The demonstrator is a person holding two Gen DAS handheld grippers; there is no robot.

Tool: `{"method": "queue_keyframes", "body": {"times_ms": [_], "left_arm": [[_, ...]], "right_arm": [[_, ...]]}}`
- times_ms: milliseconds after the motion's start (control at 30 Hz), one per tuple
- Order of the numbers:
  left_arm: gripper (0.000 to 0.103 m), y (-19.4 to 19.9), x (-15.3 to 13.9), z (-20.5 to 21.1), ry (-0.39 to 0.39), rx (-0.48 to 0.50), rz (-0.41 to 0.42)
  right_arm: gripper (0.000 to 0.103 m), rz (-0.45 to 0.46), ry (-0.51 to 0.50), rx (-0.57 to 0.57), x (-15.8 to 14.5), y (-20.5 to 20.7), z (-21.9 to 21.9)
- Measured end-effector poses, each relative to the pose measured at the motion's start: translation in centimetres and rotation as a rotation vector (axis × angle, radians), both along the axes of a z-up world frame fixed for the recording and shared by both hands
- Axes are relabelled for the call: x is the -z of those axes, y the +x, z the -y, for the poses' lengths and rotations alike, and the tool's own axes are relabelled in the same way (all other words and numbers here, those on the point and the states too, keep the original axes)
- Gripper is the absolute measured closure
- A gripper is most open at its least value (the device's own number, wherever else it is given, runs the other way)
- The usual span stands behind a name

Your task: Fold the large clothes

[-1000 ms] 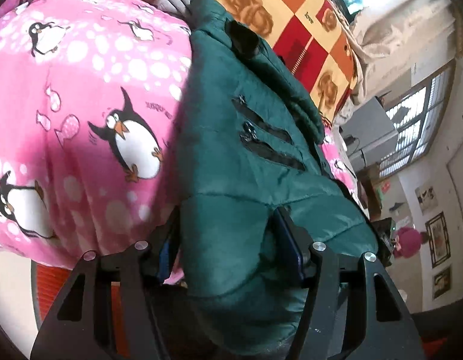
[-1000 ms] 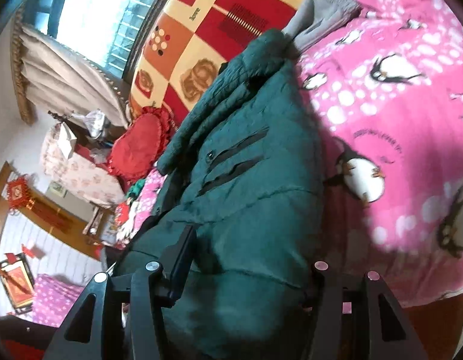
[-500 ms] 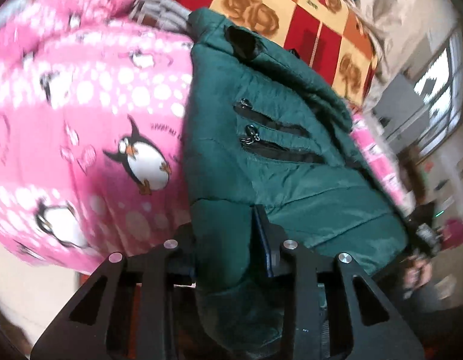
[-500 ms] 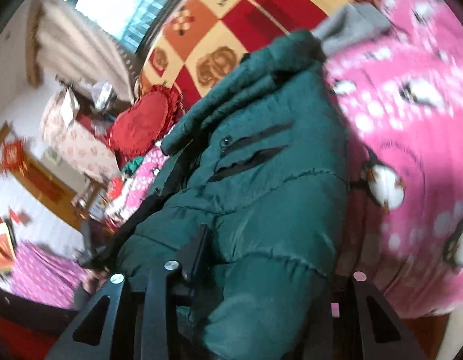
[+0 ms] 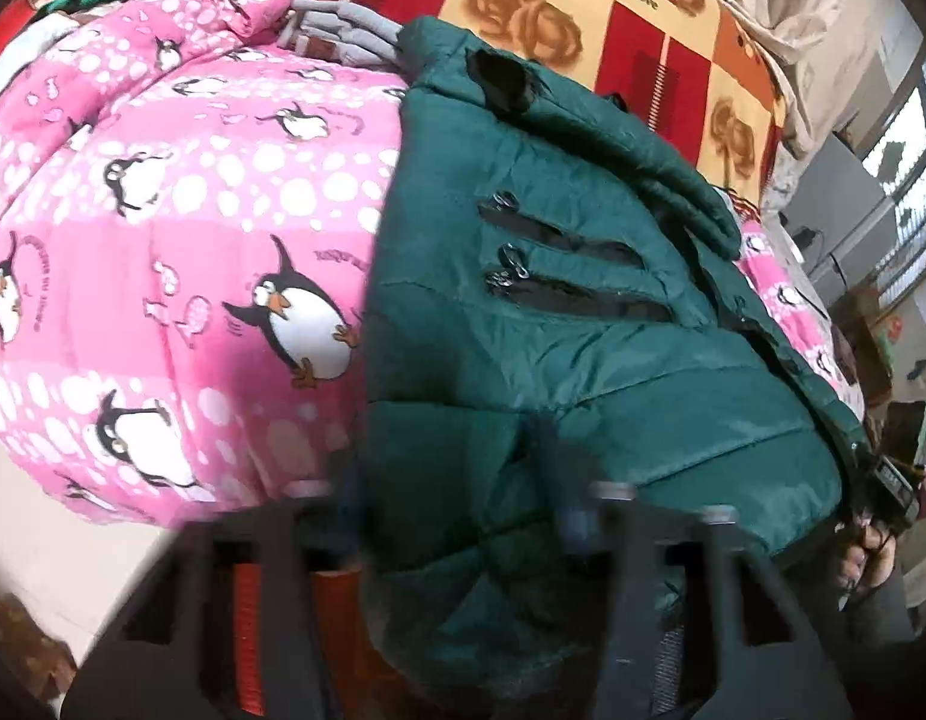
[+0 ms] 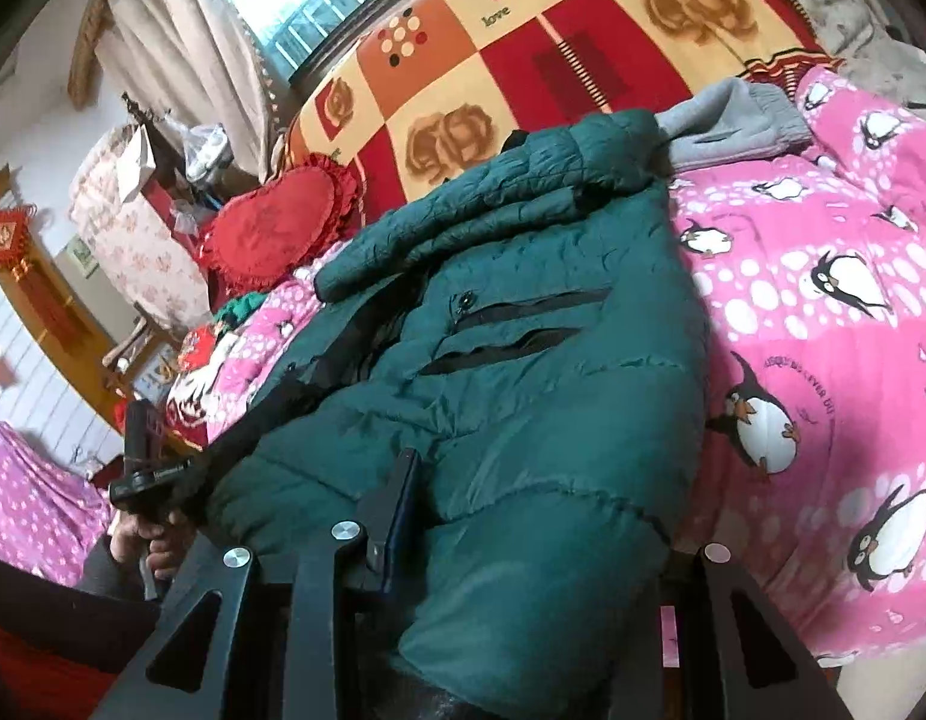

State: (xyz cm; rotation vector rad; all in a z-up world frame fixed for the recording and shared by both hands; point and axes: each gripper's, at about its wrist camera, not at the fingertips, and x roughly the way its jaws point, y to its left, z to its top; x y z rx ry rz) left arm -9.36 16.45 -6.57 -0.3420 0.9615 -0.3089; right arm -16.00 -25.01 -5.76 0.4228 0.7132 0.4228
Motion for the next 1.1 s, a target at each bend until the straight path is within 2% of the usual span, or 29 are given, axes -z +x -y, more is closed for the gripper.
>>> {"method": "queue_keyframes", "body": {"times_ms": [33,67,300,400,533,767,933,1100], "left_arm": [[0.082,0.0,-0.2,0.0,0.004,-0.005,0.002],[0.087,-0.1,-0.5,0.1,0.009,-0.01,0.006],[0.087,-0.5,-2.4,1.7,0.156,-0.067,0.04],[0.087,-0.7,-2.7,1.8,0.168,-0.088,0.044],[0.087,-0.8,-2.9,1.9,0.185,-0.092,0.048],[0.087,-1.1,-3.1,2.2,0.199,-0.098,0.053],[0.087,-1.5,-3.2,2.5,0.212,-0.104,0.054],[0.087,-1.6,-3.4,2.5,0.218,-0.106,0.052]], "right_arm": [[0.067,0.0,0.001,0.009,0.0,0.0,0.1],[0.068,0.0,-0.003,0.009,0.0,0.0,0.0],[0.069,-0.009,-0.087,0.032,-0.8,0.1,-0.8],[0.069,-0.025,-0.116,0.051,-0.8,0.1,-0.9],[0.069,0.001,-0.167,0.07,-1.2,-0.3,-1.3],[0.069,-0.01,-0.185,0.091,-1.2,-0.3,-1.5],[0.072,-0.016,-0.297,0.089,-1.6,-0.3,-2.7],[0.072,-0.007,-0.274,0.114,-1.5,-0.6,-2.2]]}}
